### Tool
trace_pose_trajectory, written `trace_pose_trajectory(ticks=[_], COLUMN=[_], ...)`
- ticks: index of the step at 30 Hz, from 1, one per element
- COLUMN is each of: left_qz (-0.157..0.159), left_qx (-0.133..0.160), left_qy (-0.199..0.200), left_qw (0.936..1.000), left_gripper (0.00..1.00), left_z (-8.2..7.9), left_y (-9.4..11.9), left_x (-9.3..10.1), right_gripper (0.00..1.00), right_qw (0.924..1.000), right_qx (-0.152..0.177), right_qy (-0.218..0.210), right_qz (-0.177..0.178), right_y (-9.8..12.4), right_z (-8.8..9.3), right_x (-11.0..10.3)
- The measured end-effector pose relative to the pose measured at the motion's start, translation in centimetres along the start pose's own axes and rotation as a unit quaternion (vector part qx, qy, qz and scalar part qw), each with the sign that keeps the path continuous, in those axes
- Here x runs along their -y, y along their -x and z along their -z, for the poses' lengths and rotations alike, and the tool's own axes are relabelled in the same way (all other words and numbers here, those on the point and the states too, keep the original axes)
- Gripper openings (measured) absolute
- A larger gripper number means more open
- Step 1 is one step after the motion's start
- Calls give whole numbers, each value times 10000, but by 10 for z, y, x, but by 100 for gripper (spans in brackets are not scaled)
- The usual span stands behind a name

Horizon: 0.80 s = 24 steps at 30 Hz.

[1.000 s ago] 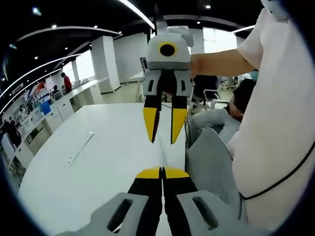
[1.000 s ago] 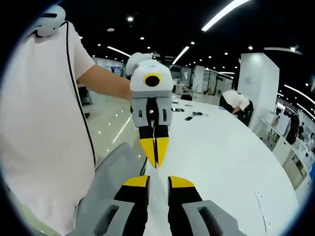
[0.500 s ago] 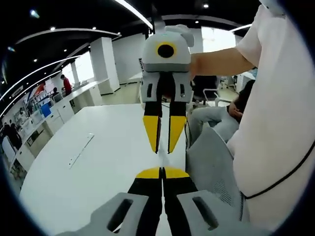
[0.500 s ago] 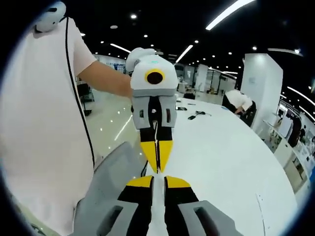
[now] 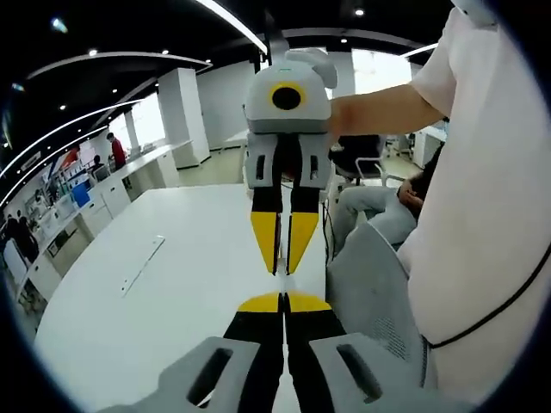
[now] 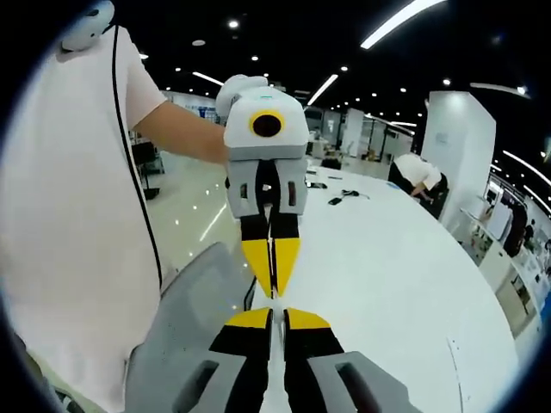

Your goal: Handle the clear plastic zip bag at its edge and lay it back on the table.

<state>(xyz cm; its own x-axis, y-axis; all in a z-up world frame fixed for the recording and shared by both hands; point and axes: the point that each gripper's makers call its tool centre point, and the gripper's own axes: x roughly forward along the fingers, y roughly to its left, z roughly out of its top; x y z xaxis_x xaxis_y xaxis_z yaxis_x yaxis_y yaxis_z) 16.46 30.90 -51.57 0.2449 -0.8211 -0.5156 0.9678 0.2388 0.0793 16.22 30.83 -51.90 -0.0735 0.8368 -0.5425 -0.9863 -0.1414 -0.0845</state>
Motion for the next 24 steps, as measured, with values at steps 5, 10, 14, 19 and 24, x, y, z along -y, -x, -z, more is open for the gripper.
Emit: trace_pose_trajectory(ticks=[5, 10, 14, 19, 24], left_qz=[-1, 3, 0, -2, -4], left_qx=[-11, -14, -2, 1, -7], left_qy=[-11, 3, 19, 9, -32], left_qw=[10000, 10000, 10000, 10000, 10000], left_gripper=[0, 0, 0, 0, 0], left_z=[3, 6, 7, 7, 7], left_y=[1, 1, 1, 0, 0], left_x=[-1, -1, 0, 0, 1], right_gripper=[1, 0, 0, 0, 0], right_qw=[9999, 9996, 9996, 9994, 9993], right_qx=[29, -34, -59, -120, -175], right_qy=[105, 272, 280, 316, 323], right_qz=[-28, -29, -23, -4, 10], right_y=[-2, -3, -3, -4, -4], right_z=[0, 2, 3, 4, 6], right_x=[-1, -3, -3, -3, -3])
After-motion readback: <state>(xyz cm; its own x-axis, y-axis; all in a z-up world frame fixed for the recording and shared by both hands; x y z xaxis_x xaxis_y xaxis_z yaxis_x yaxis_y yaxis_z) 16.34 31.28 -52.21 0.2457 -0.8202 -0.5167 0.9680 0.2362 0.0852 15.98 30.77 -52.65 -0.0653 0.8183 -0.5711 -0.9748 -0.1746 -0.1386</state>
